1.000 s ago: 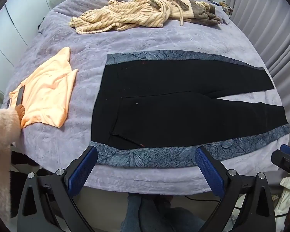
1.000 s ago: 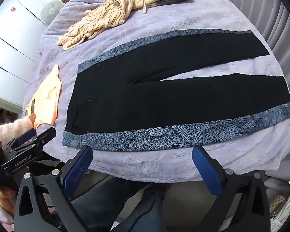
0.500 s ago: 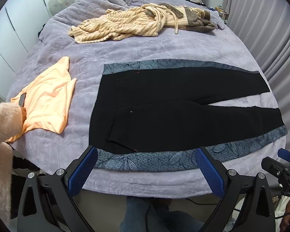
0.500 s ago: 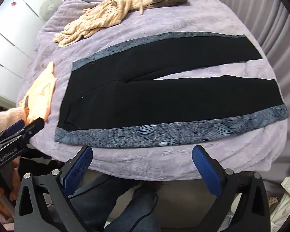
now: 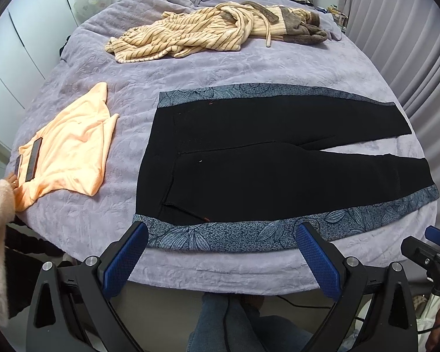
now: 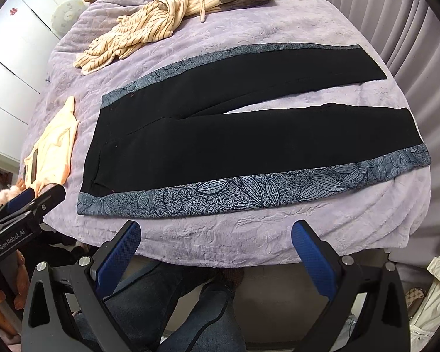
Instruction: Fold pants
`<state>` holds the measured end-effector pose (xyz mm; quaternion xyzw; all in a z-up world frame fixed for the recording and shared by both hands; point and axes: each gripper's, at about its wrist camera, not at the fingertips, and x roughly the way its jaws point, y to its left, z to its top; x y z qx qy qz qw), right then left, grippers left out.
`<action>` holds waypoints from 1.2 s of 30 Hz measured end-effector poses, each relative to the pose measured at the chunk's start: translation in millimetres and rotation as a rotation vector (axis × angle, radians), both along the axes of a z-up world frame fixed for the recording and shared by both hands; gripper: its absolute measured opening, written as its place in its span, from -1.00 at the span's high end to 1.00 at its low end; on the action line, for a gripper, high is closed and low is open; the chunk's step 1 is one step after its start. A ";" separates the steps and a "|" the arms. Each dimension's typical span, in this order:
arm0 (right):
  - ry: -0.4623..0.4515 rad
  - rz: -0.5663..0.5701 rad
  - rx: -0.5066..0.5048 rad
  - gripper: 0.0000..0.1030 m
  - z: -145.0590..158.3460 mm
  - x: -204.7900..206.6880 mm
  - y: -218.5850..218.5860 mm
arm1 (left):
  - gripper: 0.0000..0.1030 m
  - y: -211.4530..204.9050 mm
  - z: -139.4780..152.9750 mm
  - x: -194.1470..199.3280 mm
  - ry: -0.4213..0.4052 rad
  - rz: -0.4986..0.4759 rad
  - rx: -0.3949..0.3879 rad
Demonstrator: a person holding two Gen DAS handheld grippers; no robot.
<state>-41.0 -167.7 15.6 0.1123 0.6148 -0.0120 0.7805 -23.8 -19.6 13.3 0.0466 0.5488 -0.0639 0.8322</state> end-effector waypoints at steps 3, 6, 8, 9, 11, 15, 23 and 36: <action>0.008 -0.001 -0.005 -0.99 -2.4 3.2 1.9 | -0.97 3.9 -5.1 4.0 0.013 0.014 -0.016; 0.016 0.011 -0.017 -0.99 -5.0 4.4 4.2 | -0.97 6.0 -10.3 8.5 0.037 0.017 -0.021; 0.021 0.006 -0.019 -0.99 -5.1 6.5 4.9 | -0.97 8.0 -9.6 11.7 0.041 0.025 -0.024; 0.023 0.004 -0.022 -0.99 -5.0 7.6 4.9 | -0.97 8.6 -8.3 12.8 0.040 0.028 -0.027; 0.027 0.000 -0.024 -0.99 -4.5 9.1 4.5 | -0.97 8.6 -7.1 14.2 0.040 0.026 -0.026; 0.027 -0.003 -0.022 -0.99 -4.2 10.5 6.3 | -0.97 7.9 -7.3 16.0 0.045 0.011 -0.013; 0.034 0.004 -0.022 -0.99 -8.6 18.0 14.3 | -0.97 19.0 -11.4 22.7 0.051 0.034 -0.013; 0.072 -0.013 -0.046 -0.99 -21.2 37.7 25.7 | -0.97 31.4 -35.7 47.4 0.107 0.028 -0.026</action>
